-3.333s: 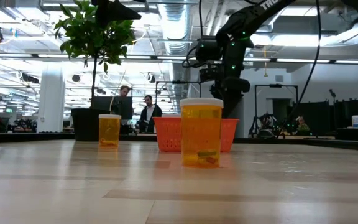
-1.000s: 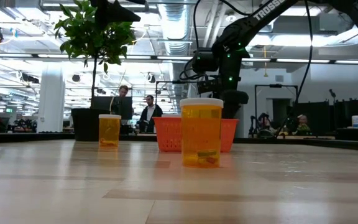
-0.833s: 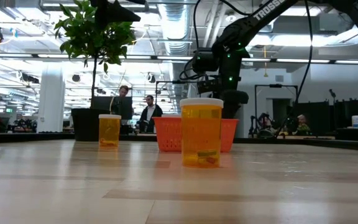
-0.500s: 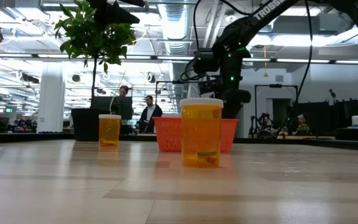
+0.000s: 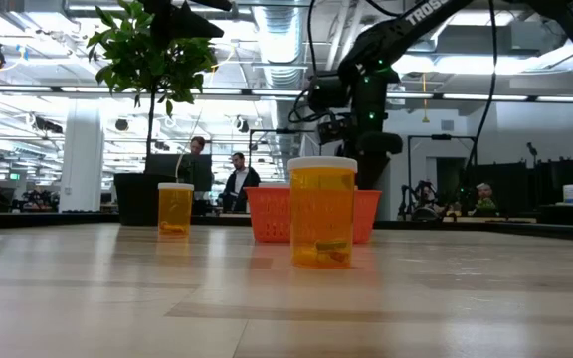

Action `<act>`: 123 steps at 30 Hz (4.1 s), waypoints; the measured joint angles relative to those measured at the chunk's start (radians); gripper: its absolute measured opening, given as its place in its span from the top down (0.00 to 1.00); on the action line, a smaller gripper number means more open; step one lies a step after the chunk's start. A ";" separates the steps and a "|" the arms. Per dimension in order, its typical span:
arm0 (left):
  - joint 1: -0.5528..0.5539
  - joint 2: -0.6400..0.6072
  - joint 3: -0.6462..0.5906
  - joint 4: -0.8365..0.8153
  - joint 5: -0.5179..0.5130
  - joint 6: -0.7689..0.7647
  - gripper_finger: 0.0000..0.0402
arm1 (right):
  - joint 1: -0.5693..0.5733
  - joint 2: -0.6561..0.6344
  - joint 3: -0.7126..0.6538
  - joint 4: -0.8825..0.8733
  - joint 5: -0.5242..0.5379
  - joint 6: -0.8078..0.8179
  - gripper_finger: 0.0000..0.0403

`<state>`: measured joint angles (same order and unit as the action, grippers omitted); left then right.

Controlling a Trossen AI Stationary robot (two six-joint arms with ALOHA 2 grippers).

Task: Pick and place pill bottles into a basket
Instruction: Put the orange pill bottle into the orange bin

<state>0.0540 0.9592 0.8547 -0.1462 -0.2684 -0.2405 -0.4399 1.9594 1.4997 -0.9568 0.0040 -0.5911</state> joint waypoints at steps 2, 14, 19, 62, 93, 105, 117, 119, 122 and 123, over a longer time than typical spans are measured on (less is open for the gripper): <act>0.000 0.000 0.000 -0.001 0.000 0.000 0.38 | 0.001 0.000 0.023 -0.015 0.000 0.000 0.53; 0.000 0.000 0.000 -0.007 0.000 0.000 0.38 | 0.034 0.000 0.142 -0.097 -0.004 0.042 0.48; 0.000 0.000 0.000 -0.007 0.000 0.000 0.38 | 0.073 0.000 0.174 -0.128 -0.004 0.042 0.53; 0.000 0.000 0.000 -0.007 0.043 -0.003 0.38 | 0.320 0.000 0.198 -0.206 0.020 0.142 0.52; 0.000 0.000 0.000 -0.007 0.080 -0.032 0.38 | 0.320 0.053 0.199 -0.101 -0.019 0.072 0.51; 0.000 0.000 0.000 -0.005 0.080 -0.038 0.38 | 0.307 0.065 0.197 -0.079 -0.035 0.044 0.45; 0.000 0.000 0.000 -0.002 0.088 -0.040 0.38 | 0.300 0.076 0.197 -0.063 -0.057 0.036 0.46; 0.000 0.000 0.000 -0.001 0.088 -0.043 0.38 | 0.300 0.076 0.197 -0.061 -0.058 0.037 0.44; 0.000 0.000 0.000 0.005 0.088 -0.044 0.38 | 0.303 0.076 0.197 -0.052 -0.059 0.038 0.47; 0.000 0.000 0.000 0.007 0.088 -0.044 0.38 | 0.303 0.076 0.197 -0.052 -0.059 0.039 0.48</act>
<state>0.0536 0.9592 0.8547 -0.1392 -0.1802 -0.2844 -0.1371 2.0350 1.6966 -1.0092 -0.0548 -0.5525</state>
